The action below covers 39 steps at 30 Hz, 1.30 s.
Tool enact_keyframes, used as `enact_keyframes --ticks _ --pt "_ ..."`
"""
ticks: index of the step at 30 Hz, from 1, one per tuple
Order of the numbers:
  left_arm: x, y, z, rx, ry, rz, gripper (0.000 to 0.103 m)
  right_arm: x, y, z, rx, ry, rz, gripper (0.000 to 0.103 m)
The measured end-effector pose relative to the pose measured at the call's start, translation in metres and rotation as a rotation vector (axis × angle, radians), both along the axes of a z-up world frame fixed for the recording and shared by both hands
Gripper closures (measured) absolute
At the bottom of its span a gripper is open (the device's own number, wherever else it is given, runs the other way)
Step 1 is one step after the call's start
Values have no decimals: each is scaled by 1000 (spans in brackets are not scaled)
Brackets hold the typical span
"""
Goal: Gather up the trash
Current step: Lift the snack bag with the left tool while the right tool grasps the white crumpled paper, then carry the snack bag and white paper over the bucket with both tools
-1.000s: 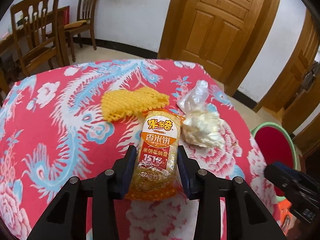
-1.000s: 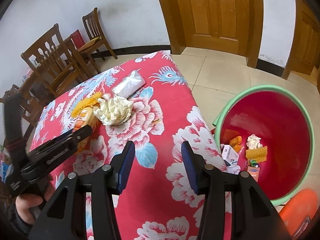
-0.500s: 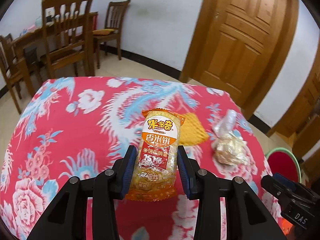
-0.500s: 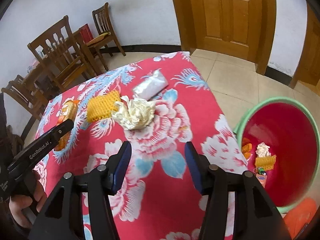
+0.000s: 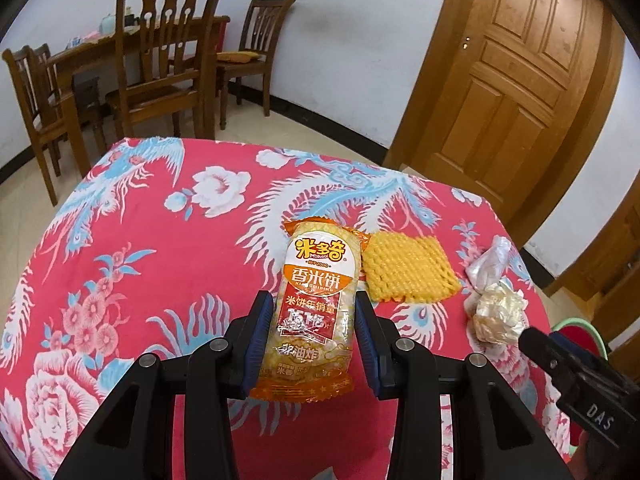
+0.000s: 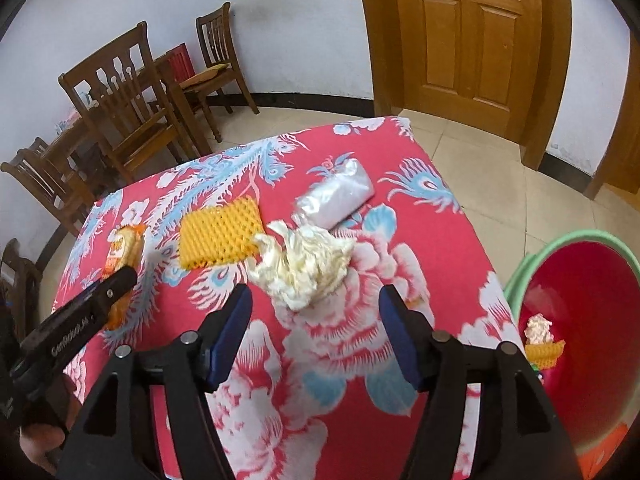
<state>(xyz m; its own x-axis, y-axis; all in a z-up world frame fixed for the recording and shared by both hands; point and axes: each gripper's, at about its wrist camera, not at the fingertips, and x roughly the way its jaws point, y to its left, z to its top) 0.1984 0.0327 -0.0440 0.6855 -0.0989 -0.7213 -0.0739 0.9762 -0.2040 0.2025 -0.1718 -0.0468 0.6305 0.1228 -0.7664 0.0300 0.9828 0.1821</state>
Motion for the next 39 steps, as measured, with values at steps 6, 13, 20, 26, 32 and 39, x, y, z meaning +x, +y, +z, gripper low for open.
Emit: enact_keyframes --ticks 6,13,20,26,32,39 --pt "1 2 -4 -2 8 6 61 18 3 -12 22 10 8 36" --pt "1 0 -5 -2 12 -2 61 32 12 -27 21 32 43 44" --pt "0 -2 -5 -4 10 -10 61 26 16 -23 -7 7 54 65" --pt "-2 -5 -1 -5 -3 -22 61 16 16 -16 -17 -5 61 69" --pt "-6 -10 6 -8 -14 -41 61 0 12 0 -4 -32 57 69" --pt "-15 -21 18 -3 -35 -74 61 -23 0 14 6 -44 37 69"
